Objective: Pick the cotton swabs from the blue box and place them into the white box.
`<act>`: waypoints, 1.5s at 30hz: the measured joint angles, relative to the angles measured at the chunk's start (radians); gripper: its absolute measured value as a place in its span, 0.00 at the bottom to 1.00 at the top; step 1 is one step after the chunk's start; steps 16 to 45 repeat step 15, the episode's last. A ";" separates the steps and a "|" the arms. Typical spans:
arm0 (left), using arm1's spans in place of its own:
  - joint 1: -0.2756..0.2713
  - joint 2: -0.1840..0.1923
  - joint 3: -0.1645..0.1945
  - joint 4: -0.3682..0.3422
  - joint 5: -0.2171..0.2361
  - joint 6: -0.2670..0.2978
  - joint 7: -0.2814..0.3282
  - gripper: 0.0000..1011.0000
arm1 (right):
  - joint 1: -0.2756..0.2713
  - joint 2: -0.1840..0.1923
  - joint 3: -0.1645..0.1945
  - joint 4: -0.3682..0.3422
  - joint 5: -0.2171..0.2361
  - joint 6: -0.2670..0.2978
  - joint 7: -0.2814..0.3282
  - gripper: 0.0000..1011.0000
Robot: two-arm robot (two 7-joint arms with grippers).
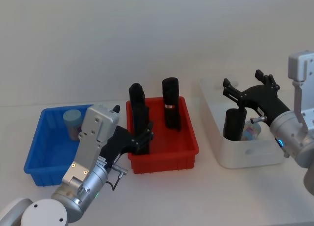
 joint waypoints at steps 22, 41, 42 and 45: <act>0.000 0.000 0.000 0.000 0.000 0.000 0.000 0.99 | -0.001 0.001 0.001 -0.002 0.001 -0.006 0.005 0.99; 0.000 0.000 0.000 0.000 0.000 0.000 0.000 0.99 | -0.001 0.001 0.001 -0.002 0.001 -0.006 0.005 0.99; 0.000 0.000 0.000 0.000 0.000 0.000 0.000 0.99 | -0.001 0.001 0.001 -0.002 0.001 -0.006 0.005 0.99; 0.000 0.000 0.000 0.000 0.000 0.000 0.000 0.99 | -0.001 0.001 0.001 -0.002 0.001 -0.006 0.005 0.99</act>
